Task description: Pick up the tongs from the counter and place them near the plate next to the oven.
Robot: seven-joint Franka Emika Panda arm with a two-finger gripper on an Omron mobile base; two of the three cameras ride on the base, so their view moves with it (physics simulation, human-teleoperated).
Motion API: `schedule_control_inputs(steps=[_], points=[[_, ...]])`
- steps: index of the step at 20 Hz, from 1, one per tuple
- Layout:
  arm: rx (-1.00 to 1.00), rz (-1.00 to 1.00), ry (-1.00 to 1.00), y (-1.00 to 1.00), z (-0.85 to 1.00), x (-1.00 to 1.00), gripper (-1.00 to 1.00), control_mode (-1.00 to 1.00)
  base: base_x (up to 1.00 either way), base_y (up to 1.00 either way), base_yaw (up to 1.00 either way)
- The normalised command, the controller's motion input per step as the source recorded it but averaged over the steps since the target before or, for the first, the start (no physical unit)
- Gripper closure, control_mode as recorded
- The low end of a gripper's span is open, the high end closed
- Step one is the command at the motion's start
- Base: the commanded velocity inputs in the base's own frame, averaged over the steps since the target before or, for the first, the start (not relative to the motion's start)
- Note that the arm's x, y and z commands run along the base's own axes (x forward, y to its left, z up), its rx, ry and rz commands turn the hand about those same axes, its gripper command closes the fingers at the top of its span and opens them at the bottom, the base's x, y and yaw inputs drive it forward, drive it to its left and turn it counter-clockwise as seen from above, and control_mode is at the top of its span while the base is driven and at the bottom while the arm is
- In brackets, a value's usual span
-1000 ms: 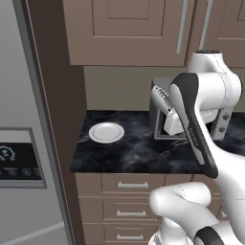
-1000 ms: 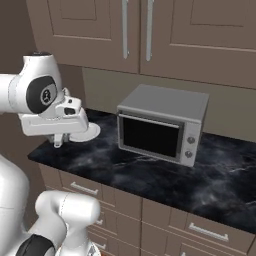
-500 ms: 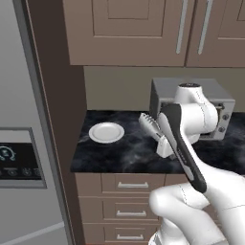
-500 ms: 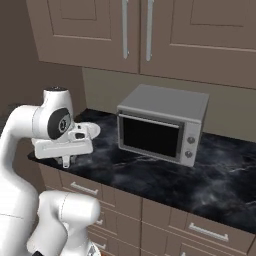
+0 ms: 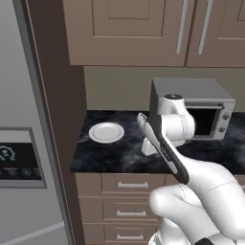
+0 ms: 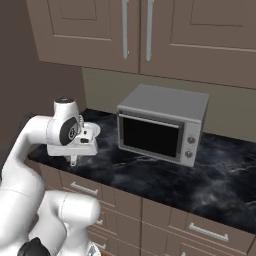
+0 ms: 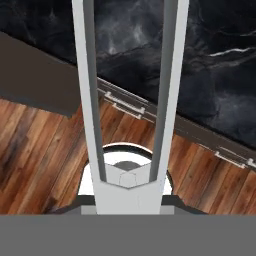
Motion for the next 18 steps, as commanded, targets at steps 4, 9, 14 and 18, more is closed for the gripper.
schedule_control_inputs(steps=[4, 9, 14, 18], points=[[0.00, -0.32, 0.12, 0.00, 0.00, 0.91, 1.00, -1.00, 0.00, 0.00, 0.00], [0.00, -0.11, 0.08, -0.01, -0.04, 0.55, 1.00, -1.00, 0.00, 0.00, 0.00], [0.00, -0.04, 0.01, 0.00, -0.71, 0.39, 1.00, -1.00, 0.00, 0.00, 0.00], [0.00, -0.01, 0.00, 0.00, -1.00, 0.26, 1.00, -1.00, 0.00, 0.00, 0.00]])
